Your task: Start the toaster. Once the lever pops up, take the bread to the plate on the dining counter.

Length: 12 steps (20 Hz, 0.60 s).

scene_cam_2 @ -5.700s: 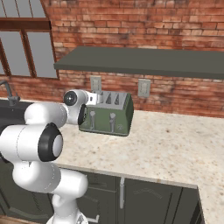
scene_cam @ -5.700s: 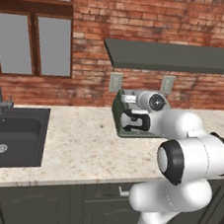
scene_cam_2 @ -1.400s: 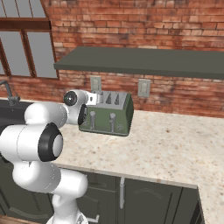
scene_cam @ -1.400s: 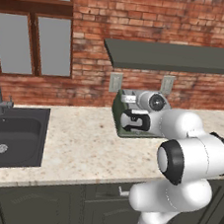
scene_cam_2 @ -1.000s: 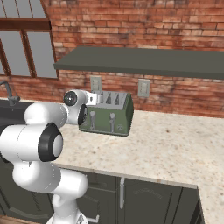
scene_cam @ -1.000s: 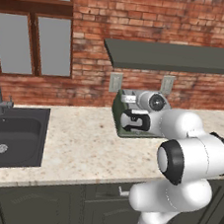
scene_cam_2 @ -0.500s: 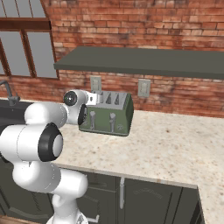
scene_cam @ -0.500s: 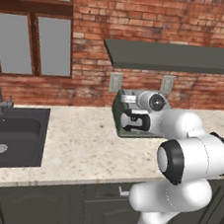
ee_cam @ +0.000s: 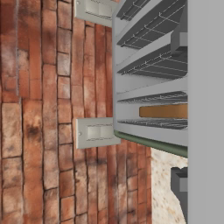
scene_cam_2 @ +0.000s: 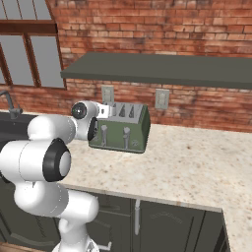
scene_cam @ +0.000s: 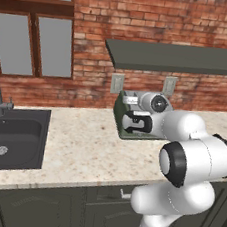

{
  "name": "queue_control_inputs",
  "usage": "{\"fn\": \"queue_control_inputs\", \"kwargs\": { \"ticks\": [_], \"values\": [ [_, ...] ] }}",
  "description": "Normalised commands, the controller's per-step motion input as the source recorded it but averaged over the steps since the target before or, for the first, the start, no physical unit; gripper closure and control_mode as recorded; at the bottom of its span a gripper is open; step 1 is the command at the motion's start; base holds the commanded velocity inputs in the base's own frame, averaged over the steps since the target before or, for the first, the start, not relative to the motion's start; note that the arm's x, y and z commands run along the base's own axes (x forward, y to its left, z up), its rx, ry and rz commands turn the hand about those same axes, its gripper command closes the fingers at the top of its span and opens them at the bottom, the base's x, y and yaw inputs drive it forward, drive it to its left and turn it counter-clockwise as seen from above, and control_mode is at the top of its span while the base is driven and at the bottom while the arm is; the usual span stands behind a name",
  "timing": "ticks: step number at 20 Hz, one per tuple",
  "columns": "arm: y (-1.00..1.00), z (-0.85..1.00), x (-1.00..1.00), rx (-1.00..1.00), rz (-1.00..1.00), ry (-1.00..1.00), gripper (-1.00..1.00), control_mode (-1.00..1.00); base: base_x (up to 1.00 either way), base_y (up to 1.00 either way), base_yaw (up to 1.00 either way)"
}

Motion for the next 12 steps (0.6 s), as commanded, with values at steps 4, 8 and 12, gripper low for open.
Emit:
{"fn": "queue_control_inputs", "kwargs": {
  "ticks": [4, 8, 12],
  "values": [
    [0.00, 0.00, 0.00, 0.00, 0.00, 0.00, -1.00, -1.00, 0.00, 0.00, 0.00],
    [0.00, 0.00, 0.00, 0.00, 0.00, 0.00, -1.00, -1.00, 0.00, 0.00, 0.00],
    [0.00, 0.00, 0.00, 0.00, 0.00, 0.00, -1.00, -1.00, 0.00, 0.00, 0.00]
  ]
}}
